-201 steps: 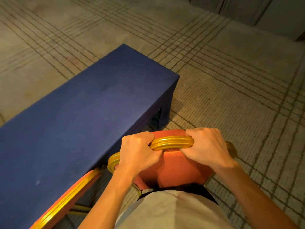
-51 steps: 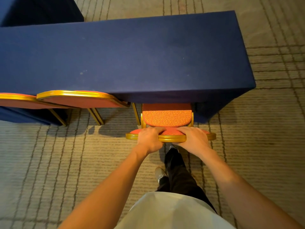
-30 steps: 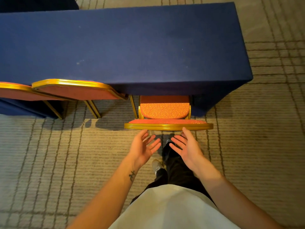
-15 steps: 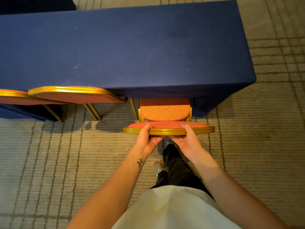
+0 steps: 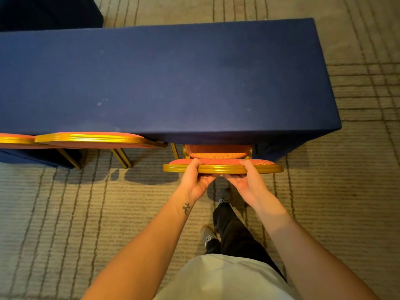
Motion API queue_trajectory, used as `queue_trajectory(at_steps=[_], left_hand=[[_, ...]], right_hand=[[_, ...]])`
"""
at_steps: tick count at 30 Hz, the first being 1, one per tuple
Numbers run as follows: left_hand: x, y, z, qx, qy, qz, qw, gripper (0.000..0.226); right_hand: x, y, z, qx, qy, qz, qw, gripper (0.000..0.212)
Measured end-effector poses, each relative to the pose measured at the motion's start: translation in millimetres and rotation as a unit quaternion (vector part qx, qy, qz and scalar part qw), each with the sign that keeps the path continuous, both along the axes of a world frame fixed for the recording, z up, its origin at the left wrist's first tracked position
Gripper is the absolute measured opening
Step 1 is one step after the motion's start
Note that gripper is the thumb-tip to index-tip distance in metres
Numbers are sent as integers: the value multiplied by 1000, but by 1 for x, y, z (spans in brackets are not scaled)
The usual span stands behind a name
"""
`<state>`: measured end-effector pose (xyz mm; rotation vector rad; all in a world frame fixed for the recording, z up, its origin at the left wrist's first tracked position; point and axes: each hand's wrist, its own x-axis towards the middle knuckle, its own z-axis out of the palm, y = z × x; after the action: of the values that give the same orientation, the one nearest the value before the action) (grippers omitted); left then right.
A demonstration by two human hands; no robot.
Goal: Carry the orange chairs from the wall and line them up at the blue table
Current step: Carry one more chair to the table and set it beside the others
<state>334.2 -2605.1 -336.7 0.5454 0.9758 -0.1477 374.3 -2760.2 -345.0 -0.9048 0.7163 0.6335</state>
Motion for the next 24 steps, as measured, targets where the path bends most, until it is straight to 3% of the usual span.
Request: queue_trajectory(at_steps=[11,16,24], left_hand=[[77,15,-8,-25,-7,3,1000,15],[107,20,-9,-20,-26,3,999,28],[113,21,-6,-14,11,7,1000,43]], right_hand=[[77,10,6,5,-21,20,1000,38],[107,18,8,-7,-30,18,999,41],[114,25,10,-22,9,8,1000,46]])
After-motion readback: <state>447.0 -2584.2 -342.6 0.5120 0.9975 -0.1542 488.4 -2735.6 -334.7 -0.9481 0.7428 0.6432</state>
